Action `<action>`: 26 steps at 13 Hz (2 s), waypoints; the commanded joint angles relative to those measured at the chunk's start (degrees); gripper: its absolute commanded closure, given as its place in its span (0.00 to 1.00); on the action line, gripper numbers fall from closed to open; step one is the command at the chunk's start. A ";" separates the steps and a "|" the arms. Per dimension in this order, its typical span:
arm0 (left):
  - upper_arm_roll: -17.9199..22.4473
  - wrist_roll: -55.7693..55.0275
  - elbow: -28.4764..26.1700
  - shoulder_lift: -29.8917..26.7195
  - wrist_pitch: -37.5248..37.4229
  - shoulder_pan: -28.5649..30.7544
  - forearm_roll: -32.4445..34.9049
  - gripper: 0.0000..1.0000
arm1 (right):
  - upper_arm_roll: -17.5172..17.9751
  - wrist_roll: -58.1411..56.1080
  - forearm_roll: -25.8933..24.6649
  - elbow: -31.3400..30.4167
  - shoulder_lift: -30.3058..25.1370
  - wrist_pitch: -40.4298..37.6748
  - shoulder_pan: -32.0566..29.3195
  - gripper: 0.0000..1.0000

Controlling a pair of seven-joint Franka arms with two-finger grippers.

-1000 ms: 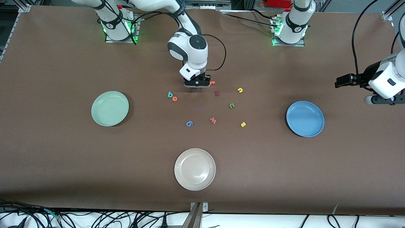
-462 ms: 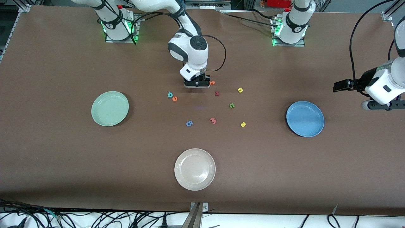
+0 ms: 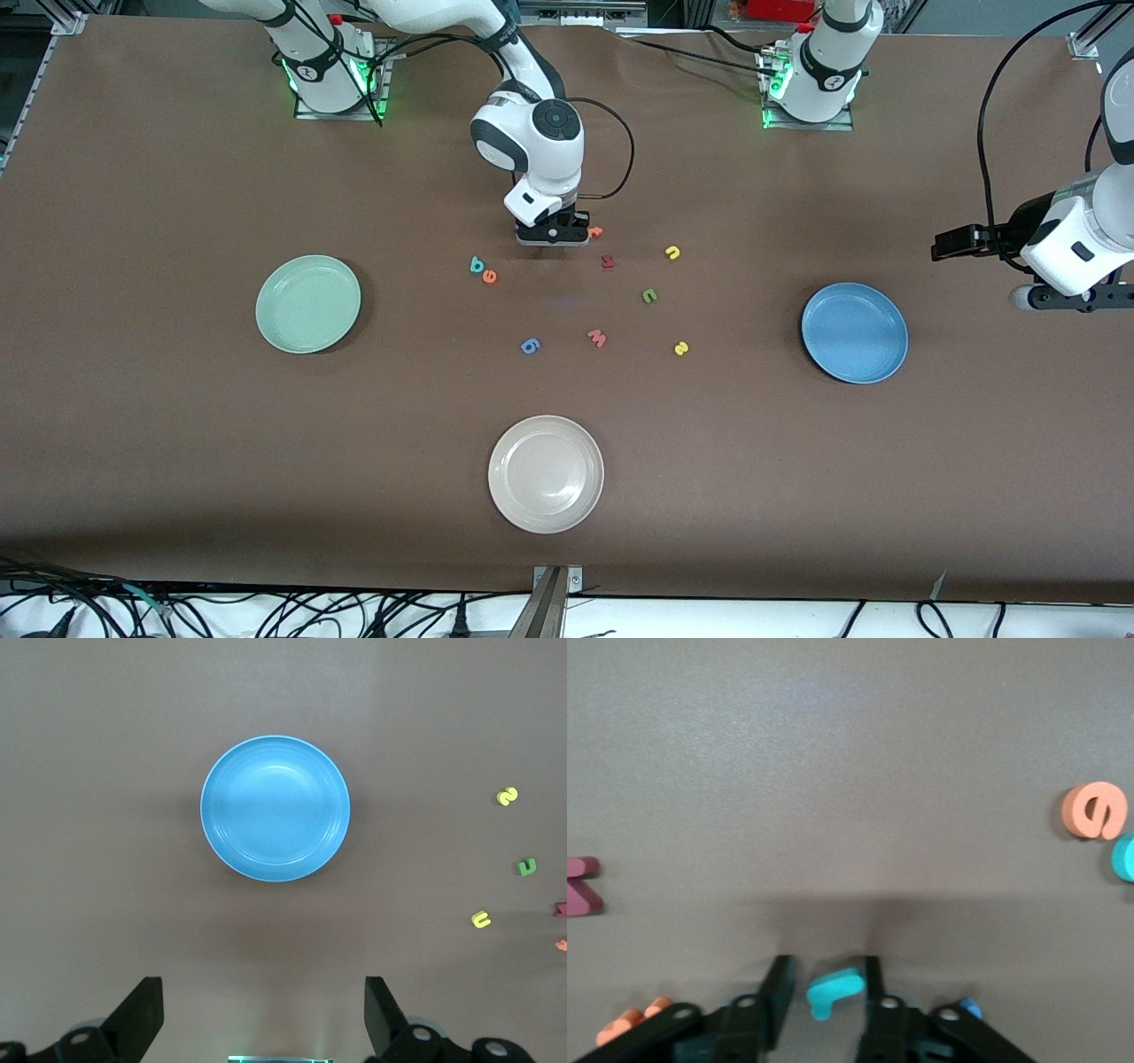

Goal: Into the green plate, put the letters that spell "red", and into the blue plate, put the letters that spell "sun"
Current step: 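Lift the cyan letter with the right gripper while the left gripper reaches out, then carry the cyan letter to the green plate while the left gripper descends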

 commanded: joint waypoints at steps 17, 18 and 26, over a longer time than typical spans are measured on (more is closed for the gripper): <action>-0.31 -15.12 -0.65 18.53 26.80 -19.39 -2.28 0.00 | -20.78 -30.02 3.67 -1.36 -17.66 -24.35 -3.18 0.84; -0.40 -16.17 -1.00 19.32 28.47 -20.00 -2.29 0.00 | -23.32 -34.41 4.02 -2.68 -18.63 -24.17 -3.09 0.83; -0.31 -25.05 -6.28 25.82 45.45 -25.63 -2.11 0.00 | -39.70 -65.30 13.07 -10.68 -17.59 -20.66 -6.41 0.83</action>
